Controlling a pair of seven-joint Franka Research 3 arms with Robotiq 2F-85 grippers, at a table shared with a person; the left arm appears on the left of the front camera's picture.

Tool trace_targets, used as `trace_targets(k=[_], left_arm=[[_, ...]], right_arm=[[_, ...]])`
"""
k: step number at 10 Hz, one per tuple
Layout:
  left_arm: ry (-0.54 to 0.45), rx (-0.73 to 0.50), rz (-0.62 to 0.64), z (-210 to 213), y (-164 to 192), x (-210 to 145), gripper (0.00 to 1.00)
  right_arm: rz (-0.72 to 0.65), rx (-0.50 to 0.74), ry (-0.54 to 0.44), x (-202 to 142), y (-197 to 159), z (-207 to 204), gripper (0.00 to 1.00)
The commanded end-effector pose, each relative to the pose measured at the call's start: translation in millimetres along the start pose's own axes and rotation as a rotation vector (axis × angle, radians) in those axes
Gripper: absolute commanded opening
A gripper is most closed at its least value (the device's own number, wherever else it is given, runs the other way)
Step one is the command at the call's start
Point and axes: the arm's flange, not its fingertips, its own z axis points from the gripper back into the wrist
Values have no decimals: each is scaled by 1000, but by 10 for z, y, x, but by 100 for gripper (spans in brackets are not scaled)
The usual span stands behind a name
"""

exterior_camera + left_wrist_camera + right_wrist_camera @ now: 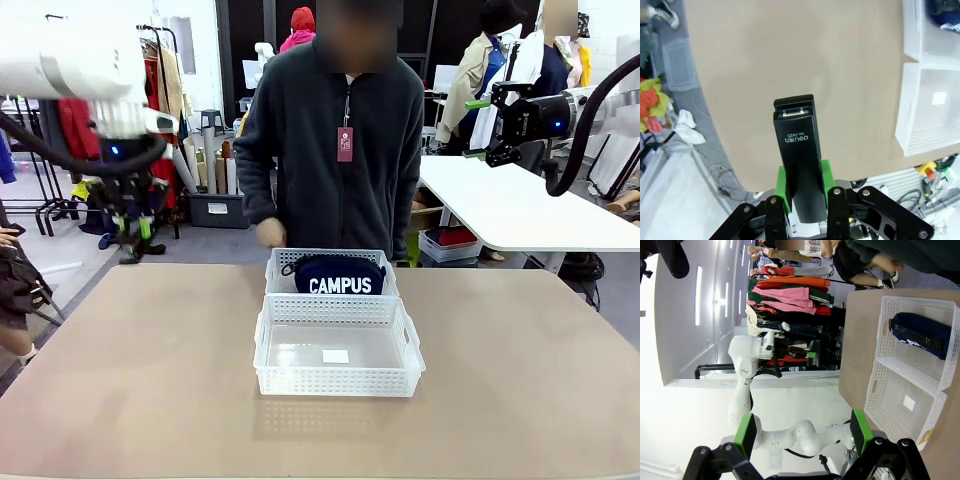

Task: Distribute items into two baskets.
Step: Pick up the Stapler that the person points to, then place the picked Stapler into the Organizing basket as instructed by the person.

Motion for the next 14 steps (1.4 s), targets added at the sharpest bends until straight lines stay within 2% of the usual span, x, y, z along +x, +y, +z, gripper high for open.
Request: trace_targets(k=[1,4,6,9,10,14], left_arm=[[-13,-41,-52,383,87,43,0],[-56,-149,-92,949,58,-74,0],[-93,-174,-96,1194,19,-134,0],[-138,-182,-114,1259,54,-168,0],[-116,-162,-81,1272,-31,-183,0],[-116,-162,-81,1272,-31,-183,0]], right_arm=[[1,1,2,-7,35,1,100],[1,1,2,-7,35,1,100],[1,1,2,-7,35,1,100],[1,1,2,-7,35,1,100],[1,1,2,-7,35,1,100],[1,1,2,-7,35,1,100]])
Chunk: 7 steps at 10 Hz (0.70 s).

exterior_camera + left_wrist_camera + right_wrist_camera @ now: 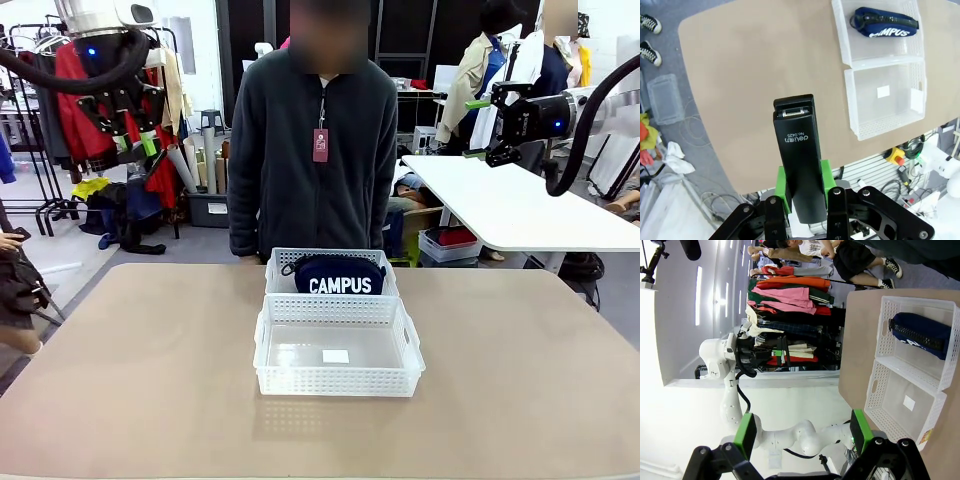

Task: Distribute items into two baskets.
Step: Place the picked Stapler into the Organizing basket as instructed by the person.

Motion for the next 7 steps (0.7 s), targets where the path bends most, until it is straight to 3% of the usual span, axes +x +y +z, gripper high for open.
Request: trace_targets(k=[1,7], left_arm=[[-3,1,6,24,-6,-27,0],[-3,1,6,24,-6,-27,0]], right_arm=[[1,1,1,-7,35,1,100],[1,1,1,-7,35,1,100]])
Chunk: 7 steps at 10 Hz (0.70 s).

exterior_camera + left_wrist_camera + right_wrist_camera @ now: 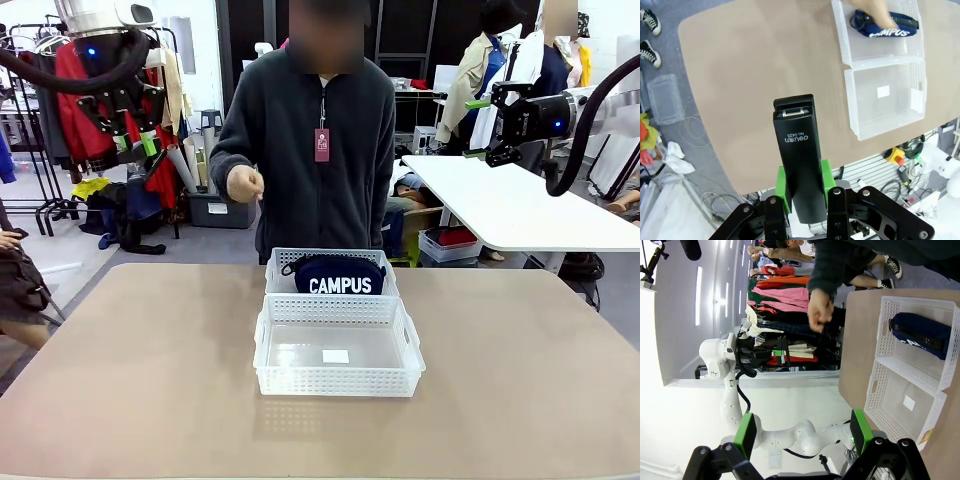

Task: Distribute items into two baskets.
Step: Place the picked Stapler into the Organizing basket as instructed by the person.

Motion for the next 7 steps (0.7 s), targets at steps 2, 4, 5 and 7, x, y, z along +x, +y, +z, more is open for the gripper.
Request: trace_targets(k=[2,4,5,7], left_arm=[[-3,1,6,24,-6,-27,0],[-3,1,6,24,-6,-27,0],[-3,1,6,24,-6,-27,0],[-3,1,6,24,-6,-27,0]], right_arm=[[1,1,1,-7,35,1,100],[1,1,1,-7,35,1,100],[1,1,1,-7,35,1,100],[1,1,1,-7,35,1,100]])
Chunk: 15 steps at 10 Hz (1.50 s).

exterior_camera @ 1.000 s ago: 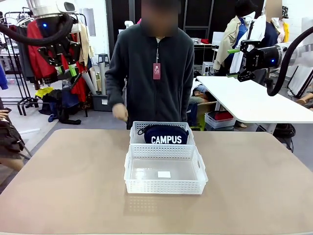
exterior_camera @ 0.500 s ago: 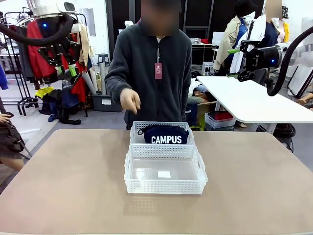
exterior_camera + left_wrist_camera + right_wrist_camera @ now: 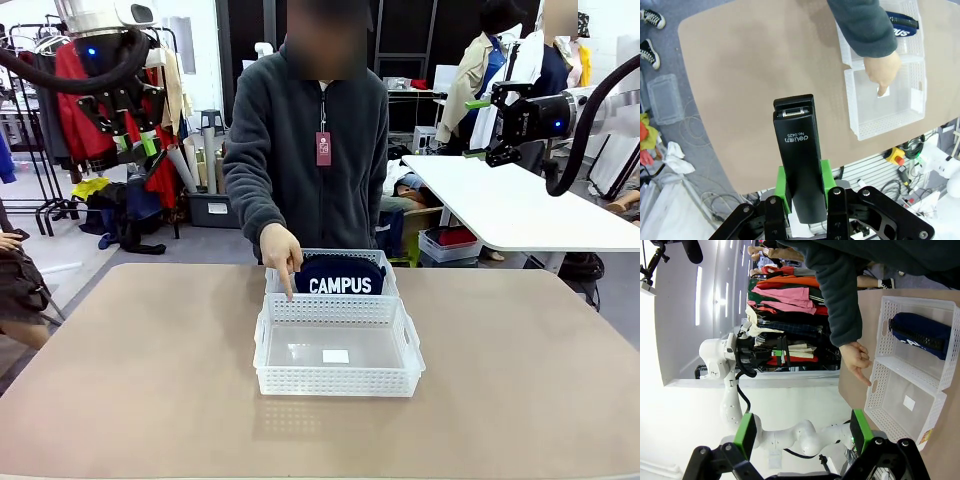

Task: Distribute items into two baskets.
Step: Place the picked Stapler into the Organizing basket as instructed by the person.

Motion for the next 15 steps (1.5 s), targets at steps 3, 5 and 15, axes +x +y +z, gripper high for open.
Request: trace_targets(k=[3,5,15], left_arm=[[-3,1,6,24,-5,-27,0],[0,0,0,0,0,0,0],[-167,109,-930,221,-1195,-439,0]], right_arm=[[1,1,1,-7,35,1,100],[1,1,1,-7,35,1,100],[1,1,1,-7,35,1,100]])
